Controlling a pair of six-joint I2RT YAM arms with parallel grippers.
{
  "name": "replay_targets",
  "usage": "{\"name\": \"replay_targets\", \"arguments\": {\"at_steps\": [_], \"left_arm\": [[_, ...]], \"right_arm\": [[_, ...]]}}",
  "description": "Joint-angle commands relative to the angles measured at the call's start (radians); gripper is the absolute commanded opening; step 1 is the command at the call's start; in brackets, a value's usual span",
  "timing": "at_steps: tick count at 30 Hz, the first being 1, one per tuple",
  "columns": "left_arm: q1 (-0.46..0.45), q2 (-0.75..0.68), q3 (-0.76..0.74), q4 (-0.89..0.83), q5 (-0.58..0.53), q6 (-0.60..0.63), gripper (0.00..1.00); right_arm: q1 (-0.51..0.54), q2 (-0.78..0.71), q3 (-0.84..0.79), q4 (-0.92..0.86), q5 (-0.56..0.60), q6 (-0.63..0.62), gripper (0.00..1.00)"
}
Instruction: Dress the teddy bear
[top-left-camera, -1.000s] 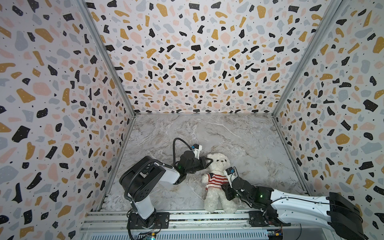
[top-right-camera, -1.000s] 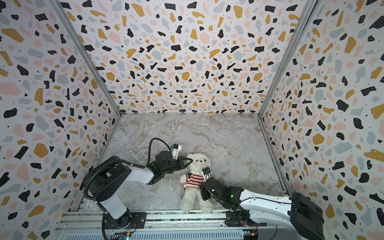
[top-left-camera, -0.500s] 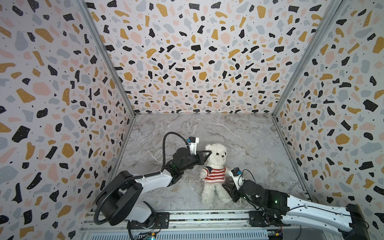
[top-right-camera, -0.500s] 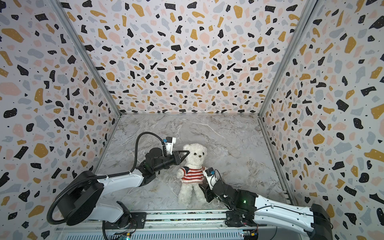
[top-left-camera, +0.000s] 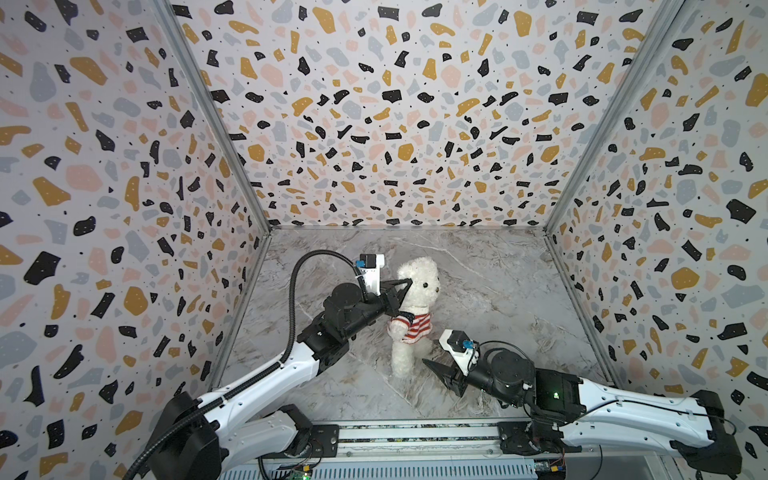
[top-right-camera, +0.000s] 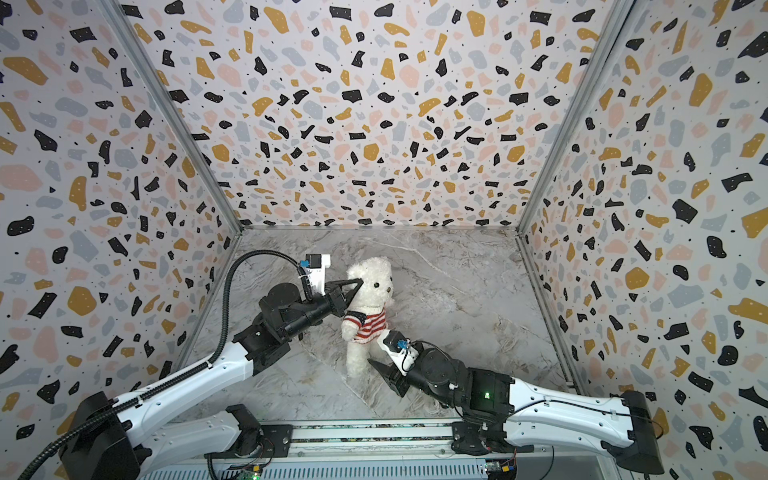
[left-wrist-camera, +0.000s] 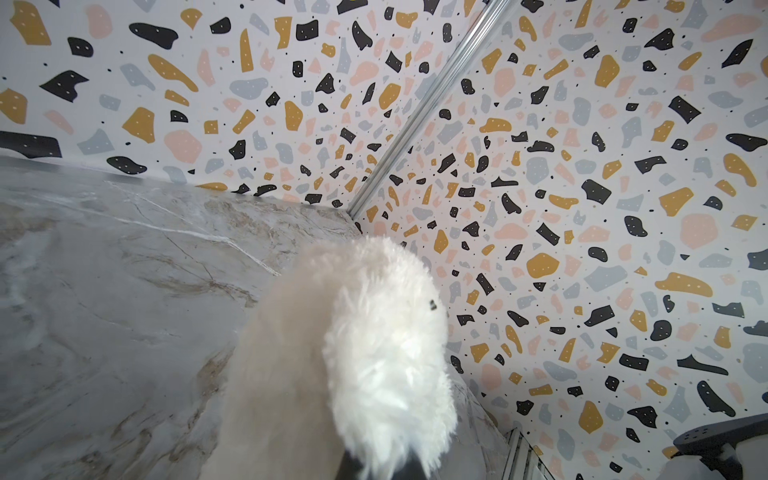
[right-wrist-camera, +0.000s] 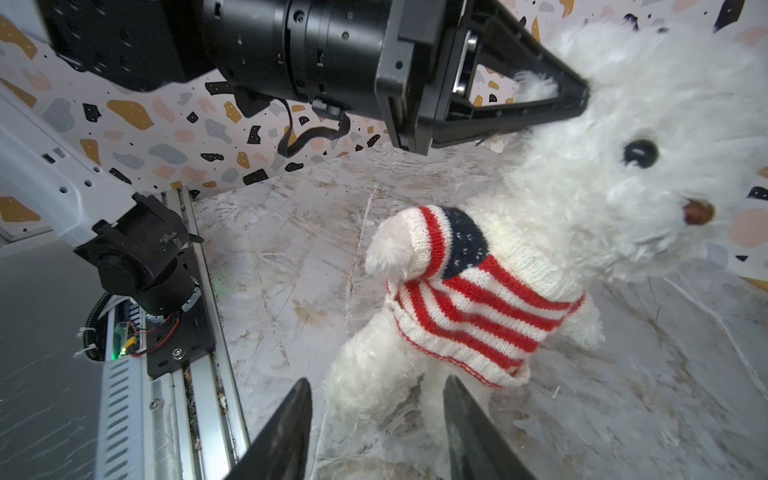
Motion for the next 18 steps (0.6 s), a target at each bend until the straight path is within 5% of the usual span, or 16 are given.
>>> {"name": "replay_targets", "arguments": {"at_steps": [1, 18], "left_arm": [[-0.006, -0.039, 0.045, -0.020, -0.013, 0.012, 0.00], [-0.031, -0.098, 0.121, -0.090, -0.020, -0.006, 0.00]], "right_arm": [[0.004, 0.037, 0.049, 0.074, 0.034, -0.114, 0.52], [-0.091, 0.195, 0.099, 0.202, -0.084, -0.222, 0.48]]}}
